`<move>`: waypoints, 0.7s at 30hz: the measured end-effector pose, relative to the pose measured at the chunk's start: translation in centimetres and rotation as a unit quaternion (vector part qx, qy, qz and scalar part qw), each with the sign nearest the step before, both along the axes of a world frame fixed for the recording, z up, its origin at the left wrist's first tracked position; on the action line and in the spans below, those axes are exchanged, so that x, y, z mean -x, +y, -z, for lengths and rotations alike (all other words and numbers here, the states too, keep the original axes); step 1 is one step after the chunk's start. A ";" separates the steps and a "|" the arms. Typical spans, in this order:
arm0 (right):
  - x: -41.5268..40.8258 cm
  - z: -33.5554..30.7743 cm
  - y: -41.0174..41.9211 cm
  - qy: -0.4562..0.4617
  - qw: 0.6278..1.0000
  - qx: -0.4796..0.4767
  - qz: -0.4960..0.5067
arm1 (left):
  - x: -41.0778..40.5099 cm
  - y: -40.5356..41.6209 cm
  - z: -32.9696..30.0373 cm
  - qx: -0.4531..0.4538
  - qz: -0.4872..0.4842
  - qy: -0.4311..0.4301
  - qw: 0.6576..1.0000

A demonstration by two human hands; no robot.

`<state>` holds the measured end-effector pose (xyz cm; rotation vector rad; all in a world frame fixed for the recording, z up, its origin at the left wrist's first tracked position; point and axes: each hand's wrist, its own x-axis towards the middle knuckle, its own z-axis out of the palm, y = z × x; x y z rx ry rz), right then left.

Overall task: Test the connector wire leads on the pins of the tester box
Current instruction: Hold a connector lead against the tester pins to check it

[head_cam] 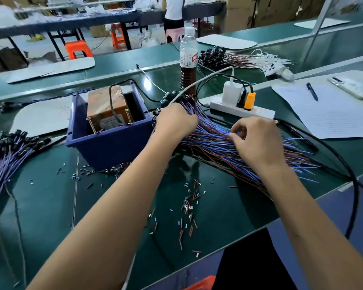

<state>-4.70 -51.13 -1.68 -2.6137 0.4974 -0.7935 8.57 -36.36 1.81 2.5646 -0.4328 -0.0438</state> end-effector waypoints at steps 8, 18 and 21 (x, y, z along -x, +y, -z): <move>-1.8 -2.7 11.0 -0.126 0.972 -0.002 -0.197 | 3.9 8.9 -1.4 0.068 0.077 0.195 0.975; -6.5 -2.3 29.7 0.144 0.897 0.089 -0.407 | 4.8 28.4 3.4 -0.061 -0.296 -0.066 0.951; -8.4 -1.8 34.3 0.243 0.850 0.108 -0.454 | 3.1 32.2 4.7 -0.140 -0.367 -0.132 0.910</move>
